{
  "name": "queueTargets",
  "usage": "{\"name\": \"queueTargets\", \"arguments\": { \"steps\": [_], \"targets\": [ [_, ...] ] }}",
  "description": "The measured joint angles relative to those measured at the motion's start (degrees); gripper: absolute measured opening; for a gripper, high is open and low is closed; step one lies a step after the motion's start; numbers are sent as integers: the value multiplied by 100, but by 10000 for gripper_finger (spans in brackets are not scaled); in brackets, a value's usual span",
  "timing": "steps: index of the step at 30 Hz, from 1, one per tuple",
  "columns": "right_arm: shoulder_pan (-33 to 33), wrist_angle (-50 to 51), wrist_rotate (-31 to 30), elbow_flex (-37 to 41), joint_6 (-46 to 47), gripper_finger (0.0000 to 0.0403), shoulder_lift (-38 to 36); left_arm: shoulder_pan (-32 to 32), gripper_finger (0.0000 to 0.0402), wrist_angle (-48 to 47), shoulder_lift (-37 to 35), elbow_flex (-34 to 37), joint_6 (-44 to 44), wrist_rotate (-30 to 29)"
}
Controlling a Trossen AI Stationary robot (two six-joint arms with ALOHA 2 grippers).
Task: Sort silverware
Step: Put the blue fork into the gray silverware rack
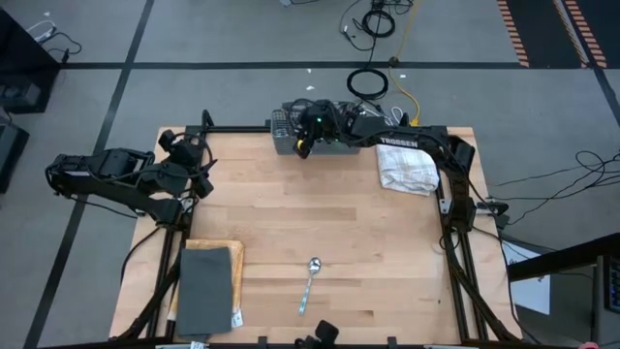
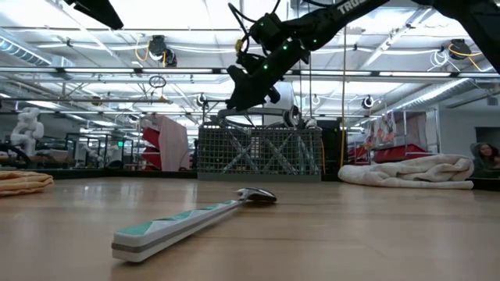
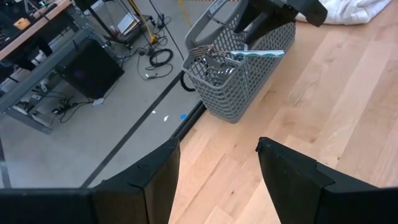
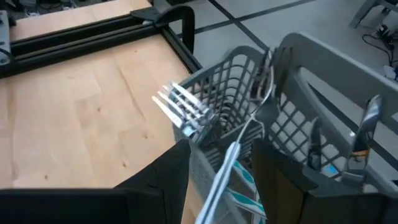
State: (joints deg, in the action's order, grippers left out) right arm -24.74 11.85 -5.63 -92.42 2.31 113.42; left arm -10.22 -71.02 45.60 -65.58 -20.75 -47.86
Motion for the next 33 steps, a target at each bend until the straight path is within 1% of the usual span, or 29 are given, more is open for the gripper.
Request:
{"name": "queueTargets", "arguments": {
  "steps": [7,9,12,14,20,26,28,33],
  "targets": [
    [-32,-23,27,-2,-14,160,191,1,224,-1,0,0,5,-3],
    [-50,-47,120,-2,-2,160,243,0,224,-2,0,0,4,-10],
    [-116,-6,101,-3,128,160,273,0,224,-4,0,0,7,-20],
    [-167,-10,100,-2,215,155,276,2,224,-6,0,0,7,-22],
    [-264,-46,129,-2,217,122,274,0,224,-20,0,0,9,-26],
    [-264,-67,155,-2,166,120,274,2,224,-22,0,-1,11,-31],
    [-264,-155,306,-2,158,120,274,1,224,-22,0,0,11,-34],
    [-262,-236,373,-7,232,119,351,2,224,-21,0,0,13,-40]
  ]
}}
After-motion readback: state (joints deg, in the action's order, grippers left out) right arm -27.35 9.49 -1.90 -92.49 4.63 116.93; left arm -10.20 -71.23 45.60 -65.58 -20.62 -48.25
